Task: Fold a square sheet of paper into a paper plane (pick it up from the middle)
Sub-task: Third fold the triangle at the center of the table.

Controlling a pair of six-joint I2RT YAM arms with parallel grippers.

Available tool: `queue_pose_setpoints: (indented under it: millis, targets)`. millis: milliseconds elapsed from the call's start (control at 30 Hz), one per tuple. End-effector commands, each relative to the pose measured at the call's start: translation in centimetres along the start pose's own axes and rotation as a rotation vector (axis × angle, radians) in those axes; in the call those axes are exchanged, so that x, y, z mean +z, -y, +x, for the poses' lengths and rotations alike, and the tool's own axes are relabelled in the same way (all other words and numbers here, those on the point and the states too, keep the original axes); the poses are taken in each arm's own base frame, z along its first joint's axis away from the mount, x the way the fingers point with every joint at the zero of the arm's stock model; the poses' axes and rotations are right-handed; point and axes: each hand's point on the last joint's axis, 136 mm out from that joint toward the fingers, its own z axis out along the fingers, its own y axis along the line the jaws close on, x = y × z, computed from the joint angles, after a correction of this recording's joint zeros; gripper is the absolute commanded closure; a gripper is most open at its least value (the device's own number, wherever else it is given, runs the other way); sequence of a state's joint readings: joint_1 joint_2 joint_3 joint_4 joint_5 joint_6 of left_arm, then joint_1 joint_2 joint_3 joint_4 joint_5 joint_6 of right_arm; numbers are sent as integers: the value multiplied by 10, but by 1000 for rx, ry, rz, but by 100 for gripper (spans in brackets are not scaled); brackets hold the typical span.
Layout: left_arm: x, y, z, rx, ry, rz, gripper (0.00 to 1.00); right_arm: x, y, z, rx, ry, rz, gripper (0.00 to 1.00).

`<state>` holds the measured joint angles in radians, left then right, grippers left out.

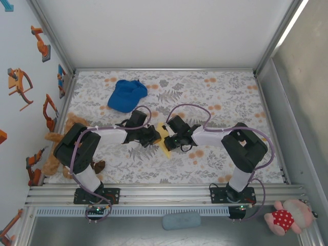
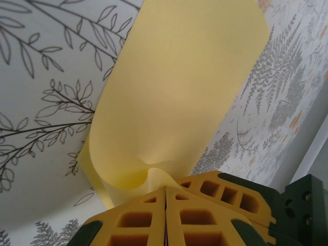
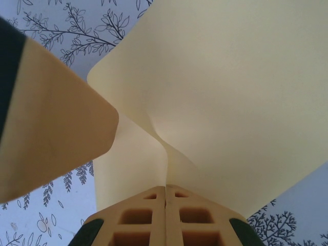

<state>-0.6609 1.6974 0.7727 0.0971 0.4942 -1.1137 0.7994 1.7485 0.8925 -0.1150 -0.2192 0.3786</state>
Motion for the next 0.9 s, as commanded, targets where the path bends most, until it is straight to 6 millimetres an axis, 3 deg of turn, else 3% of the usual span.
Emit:
queue_pose_setpoints:
  millis: [0, 533, 867]
  targets:
    - [2, -7, 6, -9, -19, -17, 91, 7, 12, 11, 34, -49, 41, 100]
    - [10, -18, 6, -13, -33, -46, 91, 7, 12, 12, 33, -53, 40, 100]
    - [6, -8, 1, 11, -24, -39, 91, 4, 12, 10, 35, -46, 39, 100]
